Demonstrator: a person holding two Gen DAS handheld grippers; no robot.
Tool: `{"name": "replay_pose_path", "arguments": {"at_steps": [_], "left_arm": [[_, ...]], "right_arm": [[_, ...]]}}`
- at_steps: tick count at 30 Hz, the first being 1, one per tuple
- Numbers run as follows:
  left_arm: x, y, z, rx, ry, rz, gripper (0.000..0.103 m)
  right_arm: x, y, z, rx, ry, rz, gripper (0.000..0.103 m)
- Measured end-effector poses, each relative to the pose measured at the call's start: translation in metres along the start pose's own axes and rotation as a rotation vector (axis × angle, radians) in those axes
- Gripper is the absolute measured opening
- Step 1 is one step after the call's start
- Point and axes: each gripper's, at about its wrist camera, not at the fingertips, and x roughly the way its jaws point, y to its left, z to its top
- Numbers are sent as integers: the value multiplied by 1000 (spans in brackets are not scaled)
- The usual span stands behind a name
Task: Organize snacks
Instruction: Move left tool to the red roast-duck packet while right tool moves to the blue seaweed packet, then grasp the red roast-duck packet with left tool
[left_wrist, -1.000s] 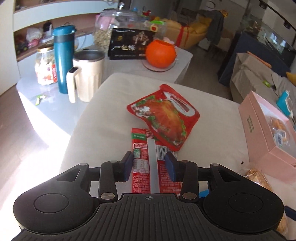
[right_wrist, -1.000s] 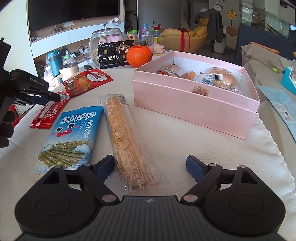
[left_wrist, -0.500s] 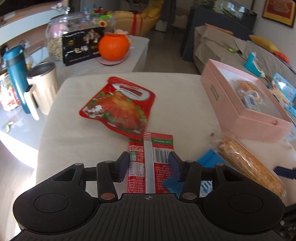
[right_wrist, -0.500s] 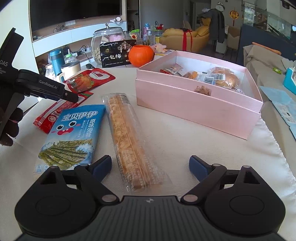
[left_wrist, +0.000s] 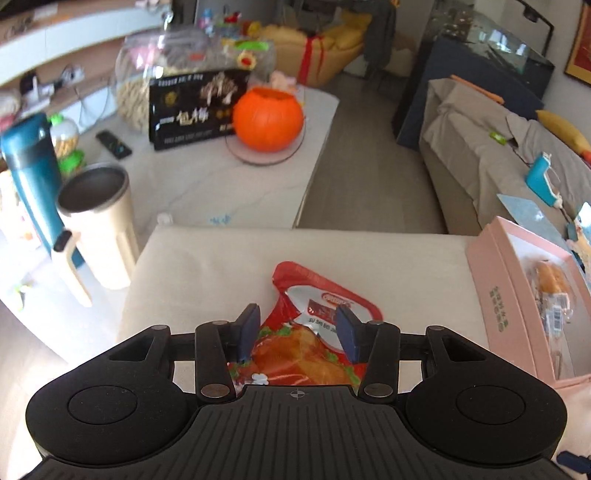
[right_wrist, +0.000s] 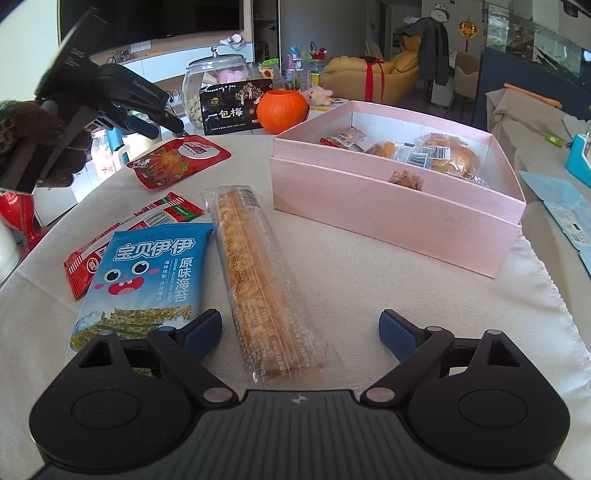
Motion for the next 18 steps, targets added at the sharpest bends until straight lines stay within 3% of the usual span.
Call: {"name": "replay_pose_path", "arguments": {"at_steps": [5,10,12,13,18], "left_arm": [[8,-16,-7,118,43,-81,53],[4,-56,-30,301,-8,-28,60],[9,-68,-35,328,24,-69,62],[9,-74,-38,344,24,-68,70],[16,-103,-56,517,29,32,75]], "right_arm": [[1,0,0,-3,5,9,96],[4,1,1,-13,13,17,100],[4,1,1,-12,13,18,100],[4,1,1,-12,13,19,100],[4,1,1,-12,13,19,100]]}}
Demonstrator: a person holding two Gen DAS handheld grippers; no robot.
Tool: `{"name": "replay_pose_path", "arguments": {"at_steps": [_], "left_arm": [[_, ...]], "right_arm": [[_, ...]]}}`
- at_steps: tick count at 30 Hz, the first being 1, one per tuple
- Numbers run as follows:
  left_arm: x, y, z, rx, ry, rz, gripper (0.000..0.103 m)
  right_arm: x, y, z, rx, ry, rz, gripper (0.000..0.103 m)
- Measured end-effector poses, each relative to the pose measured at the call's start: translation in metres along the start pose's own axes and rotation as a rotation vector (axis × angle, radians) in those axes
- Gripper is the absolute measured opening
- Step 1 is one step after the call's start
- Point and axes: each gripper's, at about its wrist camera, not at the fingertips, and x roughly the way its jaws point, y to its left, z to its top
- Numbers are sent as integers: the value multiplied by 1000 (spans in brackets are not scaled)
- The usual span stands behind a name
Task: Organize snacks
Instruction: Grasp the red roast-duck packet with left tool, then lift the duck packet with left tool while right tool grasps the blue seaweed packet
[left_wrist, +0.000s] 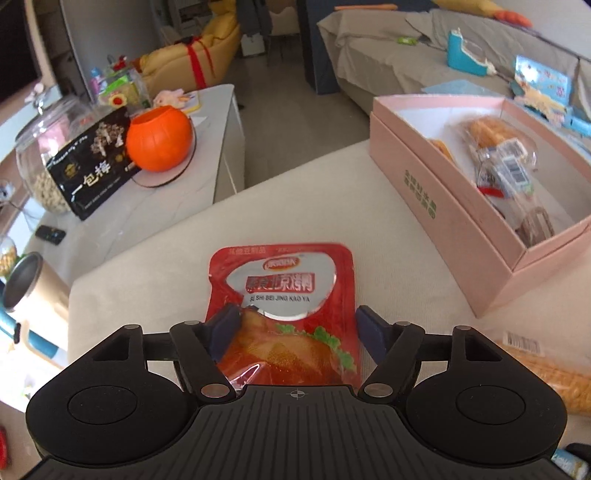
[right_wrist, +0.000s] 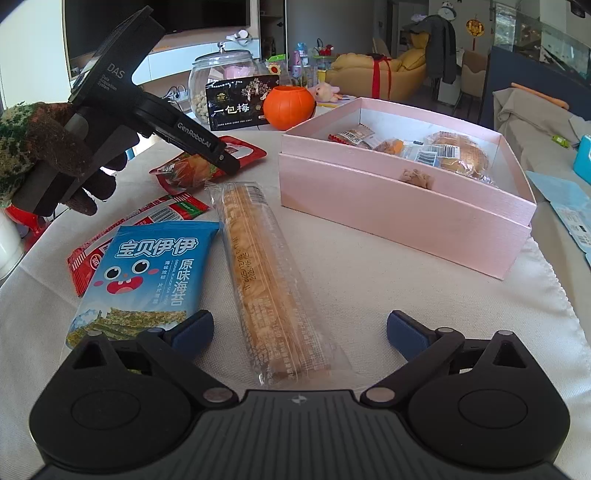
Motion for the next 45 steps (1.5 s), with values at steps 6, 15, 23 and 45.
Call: {"name": "replay_pose_path", "arguments": {"at_steps": [6,15,23,45], "left_arm": [[5,12,1,-91,2,-12,80],[-15,24,-12,-207,-46,-18,60],[-76,12,-72,-261,-72,-69,55],[-135,16,-112,-416,-150,-137,60]], "right_arm": [[0,0,0,0,0,0,100],[0,0,0,1,0,2,101],[1,1,0,-5,5,4,102],[-25,-2,6,-6,-10,24,98]]}}
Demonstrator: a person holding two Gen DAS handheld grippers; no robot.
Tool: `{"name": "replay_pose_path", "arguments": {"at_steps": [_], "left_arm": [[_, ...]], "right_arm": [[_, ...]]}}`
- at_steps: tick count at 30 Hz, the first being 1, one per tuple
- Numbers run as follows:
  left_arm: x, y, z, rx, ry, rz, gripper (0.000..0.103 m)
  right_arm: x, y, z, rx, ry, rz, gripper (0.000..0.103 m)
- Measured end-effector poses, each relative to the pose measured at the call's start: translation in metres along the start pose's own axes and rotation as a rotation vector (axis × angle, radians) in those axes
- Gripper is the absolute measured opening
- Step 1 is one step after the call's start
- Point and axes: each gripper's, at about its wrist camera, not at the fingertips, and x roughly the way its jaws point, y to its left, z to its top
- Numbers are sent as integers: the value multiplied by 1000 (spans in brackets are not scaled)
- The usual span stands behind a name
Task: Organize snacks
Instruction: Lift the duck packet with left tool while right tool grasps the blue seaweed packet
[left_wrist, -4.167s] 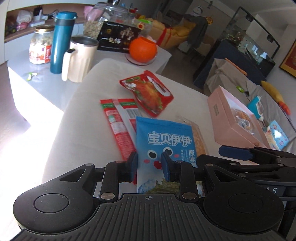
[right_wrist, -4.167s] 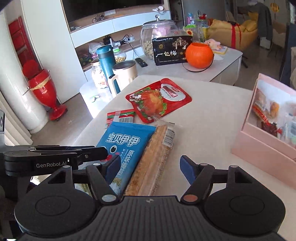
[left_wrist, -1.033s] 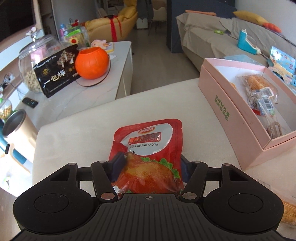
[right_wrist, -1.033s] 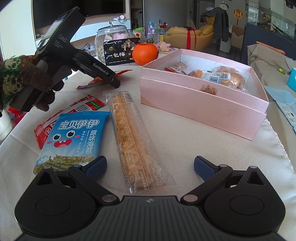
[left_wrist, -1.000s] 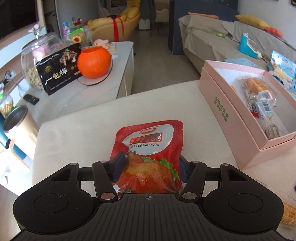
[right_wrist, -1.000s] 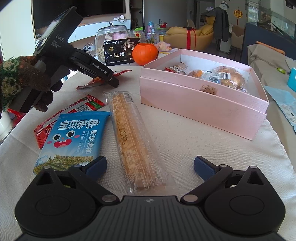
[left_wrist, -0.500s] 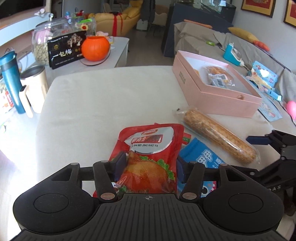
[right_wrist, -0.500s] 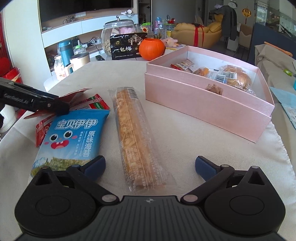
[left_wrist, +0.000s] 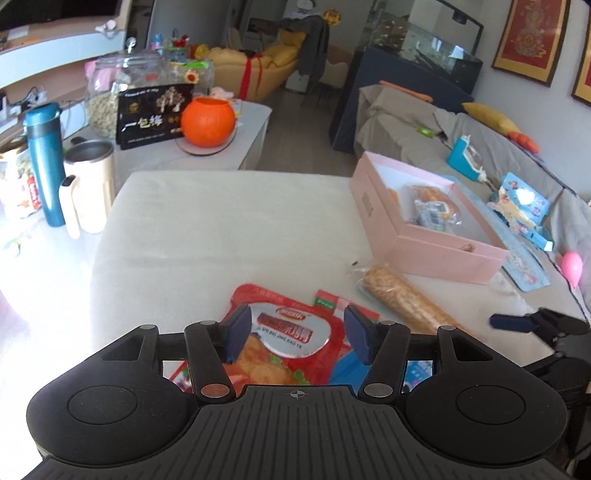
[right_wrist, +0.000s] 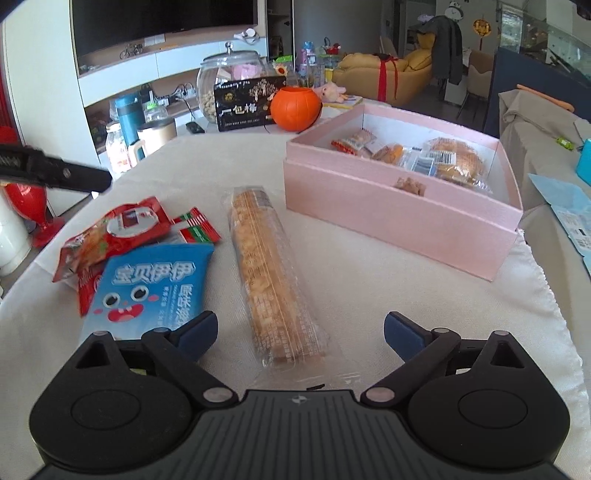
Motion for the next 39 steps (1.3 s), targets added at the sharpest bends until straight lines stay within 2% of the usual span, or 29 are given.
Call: {"name": "replay_pose_path", "arguments": {"at_steps": [2,5,6,11,15,17,19,23,26,30,34,36,39], "left_arm": [[9,8,-4,-20,22,27,60],[14,18,-7,-43,7,84,60],[14,23,-8,-62,3,96,60],[11,37,-2,-106,-28,87,60],[27,35,1,-56,44,83,61],[26,32,-1,-53,50,56,61],[23,26,-5,-38,55,61,62],[18,11,-14,-13,95,75,72],[17,-2,-21,19,131,82,75],[12,-9,-24,29,135,128,76],[13,-5,-20,4,123,132,74],[14,-5,-16,3,112,134,73],[22,-2,-7,-3,106,134,71]], "right_arm": [[-10,5,9,4,-36,5,98],[-18,20,26,-11,-83,38,97],[-17,27,32,-21,-85,58,93],[10,70,48,-65,-22,179,74],[34,96,39,-108,51,150,66],[29,96,31,-125,38,146,66],[22,91,24,-141,39,145,66],[12,73,15,-109,40,116,66],[3,67,19,-79,19,138,66],[1,69,21,-93,3,131,66],[12,71,13,-104,38,105,67],[9,73,9,-126,21,90,67],[1,71,14,-109,-10,113,67]]}}
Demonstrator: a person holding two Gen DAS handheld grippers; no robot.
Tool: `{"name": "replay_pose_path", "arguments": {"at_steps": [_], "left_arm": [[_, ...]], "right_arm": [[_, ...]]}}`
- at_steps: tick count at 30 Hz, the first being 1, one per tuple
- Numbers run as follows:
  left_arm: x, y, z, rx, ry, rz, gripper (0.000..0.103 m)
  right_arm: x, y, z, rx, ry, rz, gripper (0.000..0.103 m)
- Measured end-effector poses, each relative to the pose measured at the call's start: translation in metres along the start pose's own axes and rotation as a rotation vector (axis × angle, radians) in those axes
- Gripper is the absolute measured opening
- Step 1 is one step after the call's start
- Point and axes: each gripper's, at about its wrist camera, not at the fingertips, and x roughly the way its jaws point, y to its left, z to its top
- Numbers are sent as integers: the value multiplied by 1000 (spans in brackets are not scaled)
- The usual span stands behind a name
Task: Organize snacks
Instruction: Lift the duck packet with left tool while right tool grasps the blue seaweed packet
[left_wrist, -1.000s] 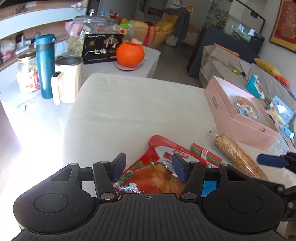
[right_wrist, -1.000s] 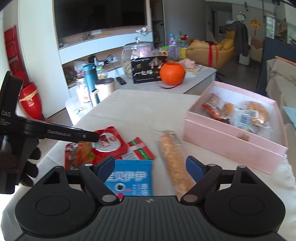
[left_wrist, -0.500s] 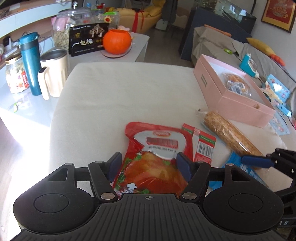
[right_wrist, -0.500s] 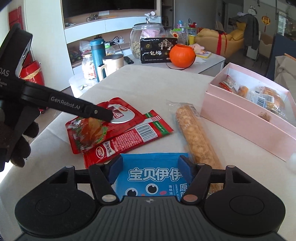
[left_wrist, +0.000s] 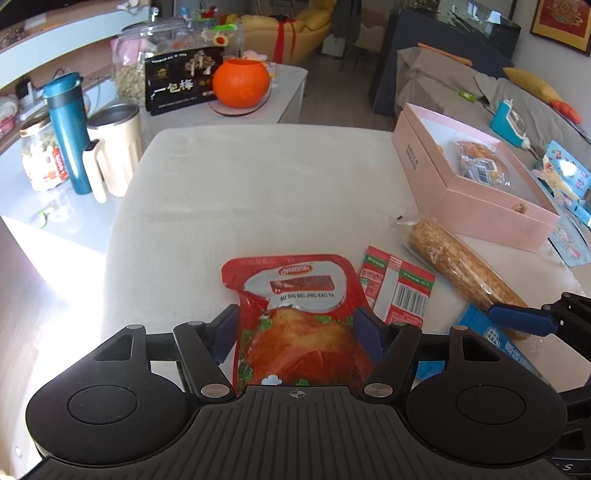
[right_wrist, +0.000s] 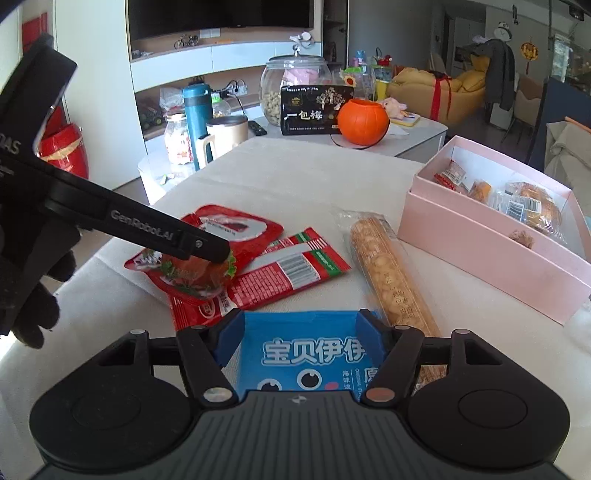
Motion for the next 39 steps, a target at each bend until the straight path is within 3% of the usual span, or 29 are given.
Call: {"name": "replay_pose_path", "arguments": {"at_steps": [3,6,10,14,17,21,23,25,28,30,34,39], "left_arm": [[8,6,7,-25,-9,-18,70],[15,13,12,-46,-24,-89,71],[21,16,8,-35,-15,-135,72],[18,15,2,7,-2,-191,74],[18,16,-2,-24,0,-237,74],[23,6,1,-33,-23,-193,77],[27,-6,5,-14,-11,-173,90],[34,-21,10,43,19,-147,100],[40,-44,9,168,35,-54,101],[41,-44,9,149,29,-54,101],[34,-33,9,56,8,-61,90],[20,-22,4,-22,-29,-76,77]], "right_arm": [[0,-2,11,28,-32,-2,67],[11,-1,15,34,-29,3,67],[33,4,7,20,11,-13,67],[34,-1,2,46,-11,1,70],[33,-2,0,56,-18,8,70],[32,0,-2,45,-29,-4,70],[32,1,-3,43,-31,-5,71],[31,2,-3,37,-32,-9,72],[28,5,-4,11,-17,-33,75],[21,7,-6,-21,10,-45,75],[-7,-3,-19,-32,-24,-41,76],[-12,-25,-37,39,-3,-49,80]]}}
